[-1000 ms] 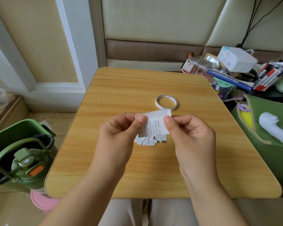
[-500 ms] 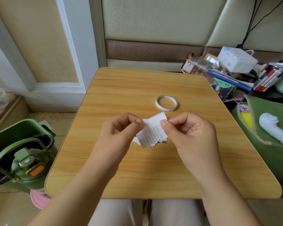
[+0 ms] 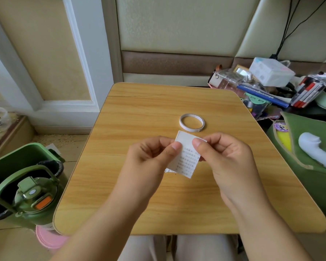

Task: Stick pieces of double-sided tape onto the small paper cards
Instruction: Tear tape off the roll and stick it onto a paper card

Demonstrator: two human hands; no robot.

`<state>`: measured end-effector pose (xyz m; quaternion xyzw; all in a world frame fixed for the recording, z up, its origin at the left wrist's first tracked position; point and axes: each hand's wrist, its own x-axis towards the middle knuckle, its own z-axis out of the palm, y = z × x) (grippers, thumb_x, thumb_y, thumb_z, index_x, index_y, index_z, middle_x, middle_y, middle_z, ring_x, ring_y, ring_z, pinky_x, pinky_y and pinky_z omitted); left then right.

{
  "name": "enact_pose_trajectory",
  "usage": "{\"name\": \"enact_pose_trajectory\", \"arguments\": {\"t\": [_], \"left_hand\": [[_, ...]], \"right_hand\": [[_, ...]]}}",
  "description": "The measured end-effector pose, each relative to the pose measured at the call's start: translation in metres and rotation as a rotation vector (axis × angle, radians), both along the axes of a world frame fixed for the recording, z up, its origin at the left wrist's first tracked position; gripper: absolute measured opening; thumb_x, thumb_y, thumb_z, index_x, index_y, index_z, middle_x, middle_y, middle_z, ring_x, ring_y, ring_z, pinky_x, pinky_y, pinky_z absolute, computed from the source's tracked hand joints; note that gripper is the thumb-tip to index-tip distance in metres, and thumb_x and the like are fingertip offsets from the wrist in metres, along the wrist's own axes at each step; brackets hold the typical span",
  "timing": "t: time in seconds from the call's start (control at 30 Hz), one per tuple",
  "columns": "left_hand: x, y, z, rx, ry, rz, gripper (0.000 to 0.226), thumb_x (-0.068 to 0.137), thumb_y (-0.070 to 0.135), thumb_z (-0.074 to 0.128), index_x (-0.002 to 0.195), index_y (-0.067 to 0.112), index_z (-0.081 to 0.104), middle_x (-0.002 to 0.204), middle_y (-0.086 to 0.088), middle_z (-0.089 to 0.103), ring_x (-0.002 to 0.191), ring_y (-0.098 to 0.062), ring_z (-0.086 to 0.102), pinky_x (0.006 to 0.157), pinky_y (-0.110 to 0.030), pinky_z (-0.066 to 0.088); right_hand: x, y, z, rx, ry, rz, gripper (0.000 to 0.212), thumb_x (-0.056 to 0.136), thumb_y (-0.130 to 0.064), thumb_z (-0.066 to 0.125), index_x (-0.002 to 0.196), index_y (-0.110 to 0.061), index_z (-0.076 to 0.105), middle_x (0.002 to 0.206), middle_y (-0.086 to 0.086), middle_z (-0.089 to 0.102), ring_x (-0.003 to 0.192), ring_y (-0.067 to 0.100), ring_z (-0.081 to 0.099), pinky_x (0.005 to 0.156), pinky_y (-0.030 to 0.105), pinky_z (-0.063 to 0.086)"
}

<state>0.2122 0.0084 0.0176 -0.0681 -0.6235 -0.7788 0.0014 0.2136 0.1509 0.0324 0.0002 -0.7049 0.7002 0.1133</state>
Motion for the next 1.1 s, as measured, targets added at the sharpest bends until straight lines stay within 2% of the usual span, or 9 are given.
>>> {"name": "enact_pose_trajectory", "arguments": {"t": [0.17,0.23,0.3,0.37,0.43,0.7,0.87,1.0,1.1], "left_hand": [[0.002,-0.002,-0.001,-0.049,-0.01,0.016,0.017,0.076,0.026,0.064,0.073,0.011,0.072,0.076,-0.01,0.07,0.072,-0.015,0.058,0.067,-0.022,0.043],[0.0,-0.004,0.002,-0.061,-0.017,0.022,0.016,0.075,0.028,0.066,0.075,0.013,0.072,0.076,-0.01,0.071,0.072,-0.015,0.058,0.066,-0.023,0.043],[-0.002,-0.004,0.006,-0.062,-0.011,0.031,0.011,0.079,0.023,0.073,0.075,0.012,0.073,0.077,-0.008,0.072,0.072,-0.013,0.061,0.066,-0.021,0.045],[-0.002,-0.003,0.008,-0.049,-0.002,0.051,0.01,0.084,0.015,0.069,0.076,0.009,0.072,0.079,-0.009,0.073,0.072,-0.011,0.063,0.066,-0.017,0.047],[-0.001,-0.001,0.007,-0.01,-0.004,0.059,0.012,0.085,0.012,0.064,0.078,0.005,0.071,0.079,-0.01,0.073,0.072,-0.011,0.063,0.066,-0.015,0.048],[0.002,0.005,0.003,0.12,-0.042,0.072,0.017,0.074,0.021,0.064,0.078,0.005,0.07,0.077,-0.005,0.072,0.074,-0.011,0.065,0.072,-0.019,0.051],[0.003,0.005,0.003,0.126,-0.054,0.091,0.015,0.073,0.022,0.065,0.074,0.008,0.07,0.075,-0.004,0.072,0.073,-0.011,0.064,0.073,-0.02,0.051],[0.004,0.006,0.004,0.126,-0.05,0.113,0.011,0.072,0.023,0.066,0.066,0.016,0.073,0.072,0.001,0.071,0.07,-0.008,0.064,0.07,-0.018,0.051],[0.004,0.007,0.004,0.152,-0.074,0.133,0.01,0.07,0.023,0.066,0.065,0.019,0.074,0.074,-0.002,0.072,0.075,-0.012,0.066,0.08,-0.028,0.051]], "right_hand": [[0.001,-0.002,0.0,-0.005,0.043,-0.031,0.025,0.077,-0.006,0.074,0.058,-0.019,0.064,0.058,-0.002,0.064,0.056,0.009,0.055,0.055,0.016,0.046],[0.0,0.0,0.001,0.018,0.056,-0.007,0.022,0.077,-0.006,0.075,0.06,-0.015,0.064,0.059,-0.001,0.064,0.057,0.009,0.056,0.056,0.017,0.046],[0.0,0.0,0.002,0.039,0.07,0.013,0.018,0.075,-0.009,0.078,0.065,-0.011,0.063,0.062,0.004,0.064,0.06,0.012,0.058,0.059,0.02,0.048],[0.001,0.0,0.002,0.039,0.08,0.011,0.017,0.072,-0.013,0.079,0.067,-0.01,0.063,0.062,0.007,0.064,0.06,0.013,0.057,0.058,0.02,0.048],[0.001,0.0,0.001,0.016,0.075,-0.014,0.02,0.073,-0.01,0.079,0.063,-0.013,0.063,0.06,0.001,0.064,0.058,0.01,0.056,0.056,0.018,0.047],[0.006,-0.003,0.003,-0.124,0.022,-0.025,0.011,0.067,-0.019,0.074,0.062,-0.016,0.065,0.061,-0.002,0.067,0.06,0.009,0.06,0.059,0.017,0.048],[0.004,-0.005,0.003,-0.084,0.062,-0.066,0.02,0.074,-0.005,0.075,0.062,-0.016,0.063,0.061,-0.002,0.068,0.058,0.006,0.061,0.058,0.014,0.046],[0.003,-0.006,0.001,-0.05,0.078,-0.081,0.022,0.075,-0.004,0.075,0.062,-0.017,0.063,0.062,-0.001,0.069,0.058,0.006,0.061,0.057,0.015,0.047],[0.003,-0.006,0.001,-0.045,0.049,-0.094,0.017,0.072,-0.011,0.077,0.067,-0.014,0.061,0.064,0.0,0.07,0.061,0.007,0.063,0.061,0.018,0.049]]}}
